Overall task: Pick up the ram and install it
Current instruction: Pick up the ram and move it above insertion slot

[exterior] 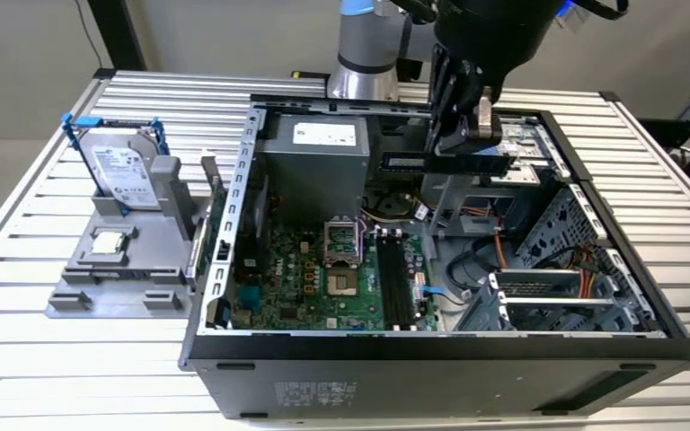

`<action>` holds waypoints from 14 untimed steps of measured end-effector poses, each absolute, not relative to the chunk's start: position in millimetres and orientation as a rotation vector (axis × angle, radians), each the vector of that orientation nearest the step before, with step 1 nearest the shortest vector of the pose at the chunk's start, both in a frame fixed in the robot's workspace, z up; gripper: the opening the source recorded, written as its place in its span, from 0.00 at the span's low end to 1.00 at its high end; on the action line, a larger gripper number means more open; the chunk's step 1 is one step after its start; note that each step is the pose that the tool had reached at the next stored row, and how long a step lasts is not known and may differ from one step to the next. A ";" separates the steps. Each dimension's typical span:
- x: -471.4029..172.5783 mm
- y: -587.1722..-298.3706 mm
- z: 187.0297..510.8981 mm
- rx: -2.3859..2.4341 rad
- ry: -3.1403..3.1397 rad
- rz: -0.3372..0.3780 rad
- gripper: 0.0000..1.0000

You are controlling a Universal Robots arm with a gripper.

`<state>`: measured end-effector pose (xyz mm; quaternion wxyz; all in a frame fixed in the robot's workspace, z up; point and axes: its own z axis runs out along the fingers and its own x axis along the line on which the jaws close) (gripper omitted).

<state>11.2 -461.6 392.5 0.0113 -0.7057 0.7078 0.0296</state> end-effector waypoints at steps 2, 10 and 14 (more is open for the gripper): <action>11.2 -455.8 392.6 -2.201 2.209 0.092 0.00; 11.8 -449.9 392.5 -2.200 2.210 0.093 0.00; 11.9 -450.0 392.6 -2.201 2.211 0.096 0.00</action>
